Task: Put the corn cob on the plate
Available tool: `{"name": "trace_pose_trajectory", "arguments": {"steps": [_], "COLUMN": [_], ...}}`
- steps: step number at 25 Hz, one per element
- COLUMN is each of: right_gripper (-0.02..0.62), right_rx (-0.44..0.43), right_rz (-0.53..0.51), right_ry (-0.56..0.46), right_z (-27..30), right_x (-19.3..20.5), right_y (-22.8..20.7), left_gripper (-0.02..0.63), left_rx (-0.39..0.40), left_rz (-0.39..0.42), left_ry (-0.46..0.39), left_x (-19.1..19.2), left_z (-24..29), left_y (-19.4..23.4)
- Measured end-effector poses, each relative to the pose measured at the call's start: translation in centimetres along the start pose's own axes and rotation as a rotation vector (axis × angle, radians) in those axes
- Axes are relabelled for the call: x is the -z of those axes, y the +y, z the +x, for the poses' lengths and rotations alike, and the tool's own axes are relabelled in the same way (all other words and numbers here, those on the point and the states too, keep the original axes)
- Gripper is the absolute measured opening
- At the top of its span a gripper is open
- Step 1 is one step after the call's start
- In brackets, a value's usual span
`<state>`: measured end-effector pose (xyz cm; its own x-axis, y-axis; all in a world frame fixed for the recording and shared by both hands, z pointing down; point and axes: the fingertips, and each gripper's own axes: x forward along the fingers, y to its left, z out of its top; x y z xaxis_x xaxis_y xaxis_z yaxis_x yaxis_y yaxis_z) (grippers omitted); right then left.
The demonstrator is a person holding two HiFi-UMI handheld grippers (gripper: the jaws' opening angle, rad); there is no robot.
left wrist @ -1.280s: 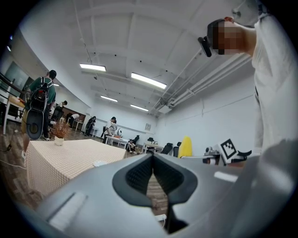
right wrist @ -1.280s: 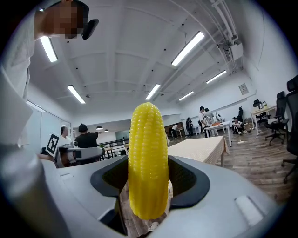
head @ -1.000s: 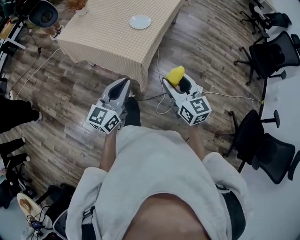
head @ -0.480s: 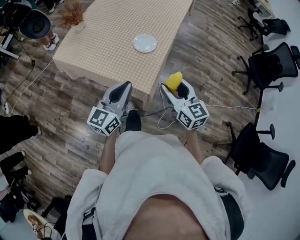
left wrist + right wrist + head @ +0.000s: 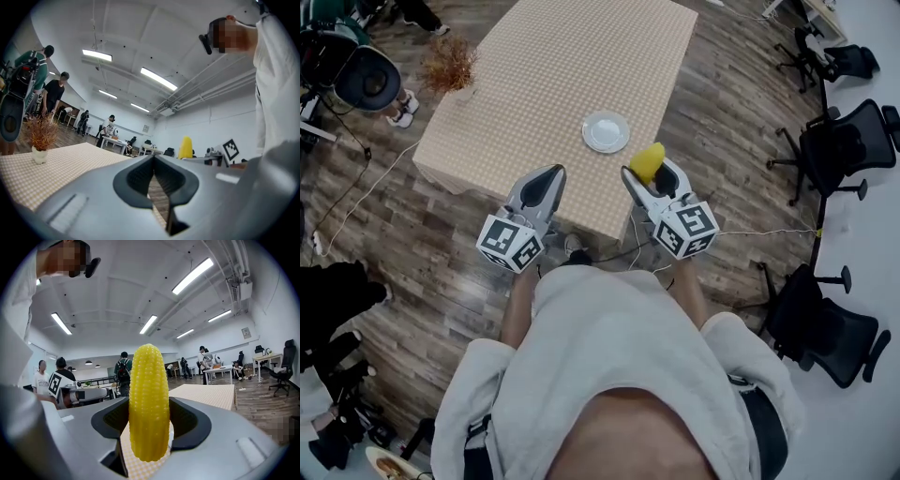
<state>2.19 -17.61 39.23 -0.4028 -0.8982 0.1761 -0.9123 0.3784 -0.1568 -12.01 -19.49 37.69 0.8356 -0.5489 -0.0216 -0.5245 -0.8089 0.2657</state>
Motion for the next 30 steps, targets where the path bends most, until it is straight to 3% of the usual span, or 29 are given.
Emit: {"name": "trace_pose_trajectory", "arguments": {"steps": [8,15,30], "right_gripper": [0.258,0.258,0.258], "right_rx": [0.049,0.06,-0.106], "right_rz": [-0.009,0.021,0.02], "right_ry": [-0.013,0.004,0.009], "right_z": [3.5,2.8,3.5], "right_x": [-1.6,-0.9,-1.4], "right_y": [-2.0,-4.2,-11.1], "left_gripper": [0.008,0.008,0.008], "left_rx": [0.065,0.076,-0.13], "left_rz": [0.005,-0.013,0.013], "left_ry": [0.016,0.04,0.015], "left_x": [-1.1,0.0,1.0], "left_z": [3.6,5.9,10.6], "left_y": [3.4,2.3,1.2]}}
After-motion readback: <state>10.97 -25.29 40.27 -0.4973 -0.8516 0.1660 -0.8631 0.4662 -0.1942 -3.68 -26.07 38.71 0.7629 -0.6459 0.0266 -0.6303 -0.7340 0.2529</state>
